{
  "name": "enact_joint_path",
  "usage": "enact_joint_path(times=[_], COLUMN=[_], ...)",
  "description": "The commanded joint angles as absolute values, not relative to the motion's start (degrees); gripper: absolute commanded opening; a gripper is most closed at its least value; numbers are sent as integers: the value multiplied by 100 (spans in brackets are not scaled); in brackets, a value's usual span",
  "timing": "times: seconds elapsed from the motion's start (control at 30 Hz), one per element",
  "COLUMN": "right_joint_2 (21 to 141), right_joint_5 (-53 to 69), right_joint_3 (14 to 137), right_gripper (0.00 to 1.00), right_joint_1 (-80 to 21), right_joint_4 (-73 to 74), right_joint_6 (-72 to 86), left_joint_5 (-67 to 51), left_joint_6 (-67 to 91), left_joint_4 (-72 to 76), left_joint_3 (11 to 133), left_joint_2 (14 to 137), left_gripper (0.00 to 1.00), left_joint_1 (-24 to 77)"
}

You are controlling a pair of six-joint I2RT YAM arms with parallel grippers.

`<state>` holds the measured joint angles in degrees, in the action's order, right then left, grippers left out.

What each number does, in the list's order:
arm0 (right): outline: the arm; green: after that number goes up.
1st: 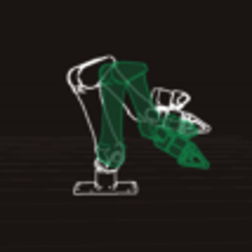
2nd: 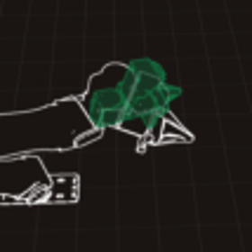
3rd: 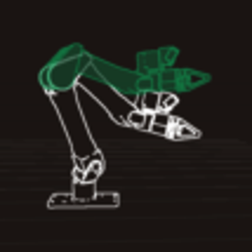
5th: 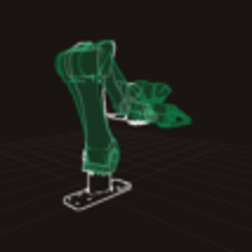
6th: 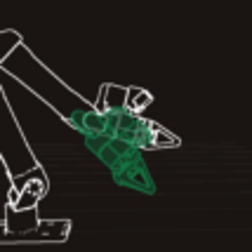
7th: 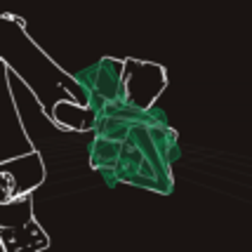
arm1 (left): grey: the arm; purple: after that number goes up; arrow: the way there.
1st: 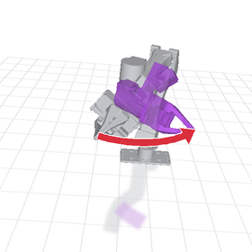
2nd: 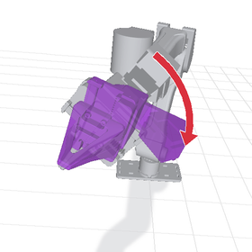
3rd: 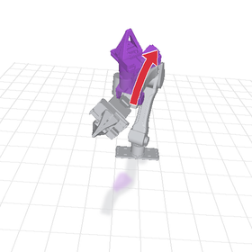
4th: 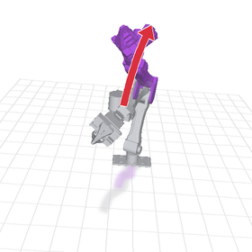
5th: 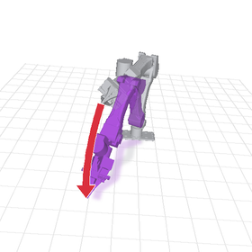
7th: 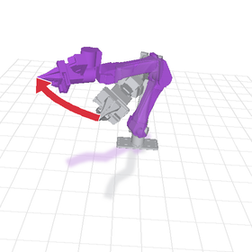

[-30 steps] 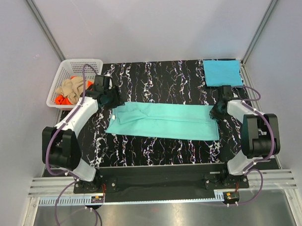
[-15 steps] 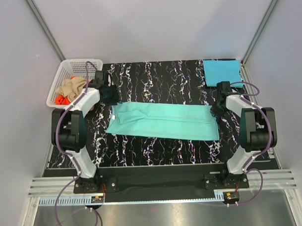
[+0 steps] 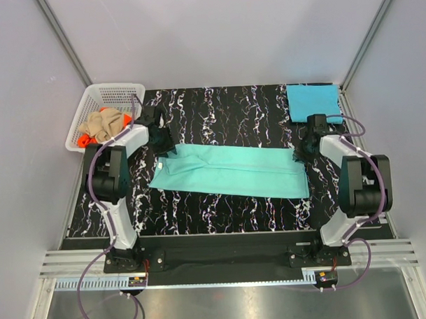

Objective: Fold and stack the t-shirts
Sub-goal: Fold the tshirt

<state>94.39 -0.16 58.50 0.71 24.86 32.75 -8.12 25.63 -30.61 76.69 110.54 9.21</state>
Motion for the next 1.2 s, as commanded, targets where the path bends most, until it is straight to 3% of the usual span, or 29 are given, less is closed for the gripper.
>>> enact_joint_path(times=[0.0,0.27,0.5,0.7,0.9,1.17], right_joint_2=[9834,9870,9335,8913,8482,8858], right_joint_5=[62,-624,-887,-432,-255,-35], right_joint_3=[5573,5247,4949,4799,5070,5502], right_gripper=[19,18,18,18,20,19], right_joint_1=[88,255,272,264,264,264], right_joint_4=[2180,2145,2136,2030,2338,2155], right_joint_6=[3427,3699,4007,4166,4043,3920], left_joint_5=[-352,263,431,-281,156,-236], left_joint_6=[2733,2997,3049,3006,2980,2760], left_joint_4=[-3138,-3059,-3313,-3330,-3568,-3191], left_joint_3=[7928,7603,8198,8910,9246,9325], left_joint_2=[11267,11303,11496,11812,11594,11434], left_gripper=[46,46,46,46,48,50], left_joint_1=[914,914,923,1002,1160,1274])
